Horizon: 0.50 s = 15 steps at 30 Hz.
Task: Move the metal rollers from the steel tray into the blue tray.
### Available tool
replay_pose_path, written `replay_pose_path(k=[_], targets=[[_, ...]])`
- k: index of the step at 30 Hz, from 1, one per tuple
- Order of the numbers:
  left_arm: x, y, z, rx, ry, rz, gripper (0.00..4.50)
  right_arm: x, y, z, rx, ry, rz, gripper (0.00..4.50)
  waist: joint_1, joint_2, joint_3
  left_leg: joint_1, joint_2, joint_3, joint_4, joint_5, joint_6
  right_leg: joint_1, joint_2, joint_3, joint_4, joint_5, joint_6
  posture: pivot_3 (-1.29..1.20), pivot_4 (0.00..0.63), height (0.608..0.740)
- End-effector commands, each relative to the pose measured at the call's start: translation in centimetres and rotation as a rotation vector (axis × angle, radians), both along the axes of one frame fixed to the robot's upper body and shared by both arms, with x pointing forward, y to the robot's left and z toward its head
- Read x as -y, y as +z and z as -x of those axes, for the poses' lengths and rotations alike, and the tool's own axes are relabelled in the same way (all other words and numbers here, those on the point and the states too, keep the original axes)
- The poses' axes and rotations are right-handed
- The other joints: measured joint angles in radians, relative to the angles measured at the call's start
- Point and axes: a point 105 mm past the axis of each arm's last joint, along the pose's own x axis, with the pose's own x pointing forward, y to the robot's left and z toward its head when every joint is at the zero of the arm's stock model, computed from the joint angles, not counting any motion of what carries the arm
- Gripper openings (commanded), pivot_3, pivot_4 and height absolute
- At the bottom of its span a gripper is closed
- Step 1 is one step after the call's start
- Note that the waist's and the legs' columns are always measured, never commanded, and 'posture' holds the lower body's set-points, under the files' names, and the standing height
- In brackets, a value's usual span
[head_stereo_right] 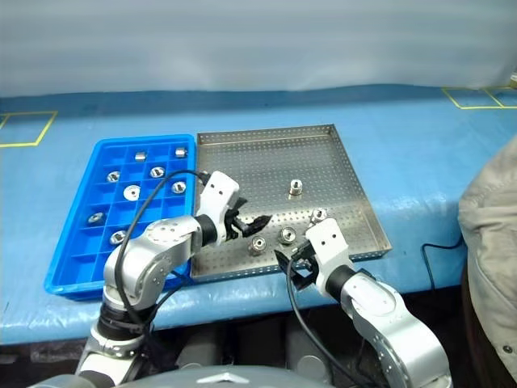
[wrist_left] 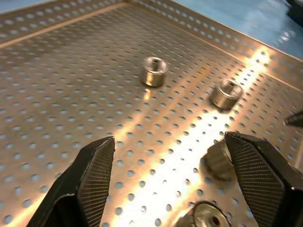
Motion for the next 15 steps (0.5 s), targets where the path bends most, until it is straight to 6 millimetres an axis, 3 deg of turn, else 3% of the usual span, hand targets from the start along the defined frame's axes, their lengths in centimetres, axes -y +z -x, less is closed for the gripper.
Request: replay_pose_path(k=[1,15], targets=[[0.9,-0.4,0.8,-0.029,-0.131,-0.054,4.02,0.1,1.3,0.2,0.058,-0.026,-0.014,4.5,-0.01,0.001,0.0,0.001,0.0,0.0,0.0,0.0,0.0,0.0,0.0,0.0,0.0,0.0,0.0,-0.22,0.15,0.74],[-1.2,-4.8,1.0,-0.104,-0.171,-0.324,4.02,-0.5,1.6,0.0,0.074,-0.043,-0.036,4.5,-0.028,0.001,0.0,0.0,0.0,0.001,-0.001,0.0,0.0,-0.001,-0.001,0.002,0.0,0.0,0.0,-0.24,0.15,0.74]])
